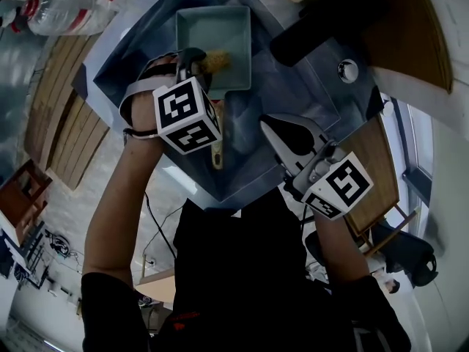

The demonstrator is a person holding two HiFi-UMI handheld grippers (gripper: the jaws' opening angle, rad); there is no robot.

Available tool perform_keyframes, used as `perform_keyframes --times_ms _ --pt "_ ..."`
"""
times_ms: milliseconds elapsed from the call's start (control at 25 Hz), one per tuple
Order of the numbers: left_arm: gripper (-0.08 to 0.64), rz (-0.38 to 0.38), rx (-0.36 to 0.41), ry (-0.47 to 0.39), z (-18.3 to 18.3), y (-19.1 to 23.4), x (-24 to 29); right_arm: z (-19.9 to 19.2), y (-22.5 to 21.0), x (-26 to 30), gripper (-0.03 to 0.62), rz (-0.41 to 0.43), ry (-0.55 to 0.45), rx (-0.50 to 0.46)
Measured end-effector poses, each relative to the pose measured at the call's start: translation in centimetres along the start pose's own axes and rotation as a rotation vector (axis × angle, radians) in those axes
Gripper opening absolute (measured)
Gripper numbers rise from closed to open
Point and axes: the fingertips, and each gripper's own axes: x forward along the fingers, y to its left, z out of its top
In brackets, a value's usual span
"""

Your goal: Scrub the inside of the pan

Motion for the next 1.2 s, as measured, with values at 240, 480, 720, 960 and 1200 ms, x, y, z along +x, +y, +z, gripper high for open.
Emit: perform_keyframes --times_ms 240,480,720,960,1200 --pt "0.176 0.025 0.003 -0.014 1.6 3.4 1.4 0.9 -2.0 -0.2 0.002 -0.024 -0.003 0.011" --pt "0.178 0.041 -0.006 -0.027 3.0 6.3 2.9 1.4 -3.9 0.4 0.002 -0.039 0.005 0.028" --pt "0.178 0.042 -0.004 -0.033 3.5 7.3 3.7 1.7 -4.4 1.3 0.002 -0.035 0.012 0.038" --pt "0.176 0.039 0.018 -0.033 3.6 7.4 4.1 1.8 -4.6 1.7 0.002 -0.036 0.015 0.039" --pt "0.173 0.015 0.048 -0.017 3.3 5.8 3.9 1.6 -4.1 1.7 0.002 -0.034 0.014 0.040"
